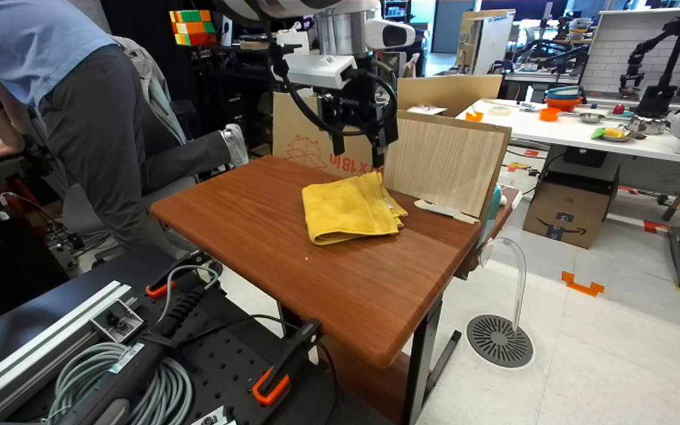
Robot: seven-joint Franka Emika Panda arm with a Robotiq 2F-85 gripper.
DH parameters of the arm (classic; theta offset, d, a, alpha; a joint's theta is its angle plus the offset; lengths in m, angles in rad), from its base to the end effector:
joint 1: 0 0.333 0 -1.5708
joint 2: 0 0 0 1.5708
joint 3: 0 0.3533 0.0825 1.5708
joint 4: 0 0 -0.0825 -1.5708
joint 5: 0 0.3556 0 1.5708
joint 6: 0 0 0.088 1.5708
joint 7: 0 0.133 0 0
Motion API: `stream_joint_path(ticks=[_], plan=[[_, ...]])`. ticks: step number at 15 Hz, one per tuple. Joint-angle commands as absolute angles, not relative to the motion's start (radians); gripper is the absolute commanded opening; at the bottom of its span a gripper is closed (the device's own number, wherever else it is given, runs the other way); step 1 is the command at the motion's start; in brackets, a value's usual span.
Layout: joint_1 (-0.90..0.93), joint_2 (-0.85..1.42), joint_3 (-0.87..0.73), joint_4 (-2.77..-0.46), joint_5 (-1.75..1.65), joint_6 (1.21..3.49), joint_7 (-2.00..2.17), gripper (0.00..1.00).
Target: Use the towel to clean the table
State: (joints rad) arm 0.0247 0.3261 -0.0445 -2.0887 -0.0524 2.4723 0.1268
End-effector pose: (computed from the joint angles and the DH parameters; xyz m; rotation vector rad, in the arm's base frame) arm 0.5847 -0.0113 0.3028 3.0913 -0.1604 0.0930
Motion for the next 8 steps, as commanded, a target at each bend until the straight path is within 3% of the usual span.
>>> stream_joint_path(ticks=[1, 8], plan=[[0.025, 0.332, -0.046, -2.077, -0.06, 2.442, 0.131, 1.0], [0.019, 0.518, -0.027, -2.005, -0.04, 2.413, 0.094, 1.0]])
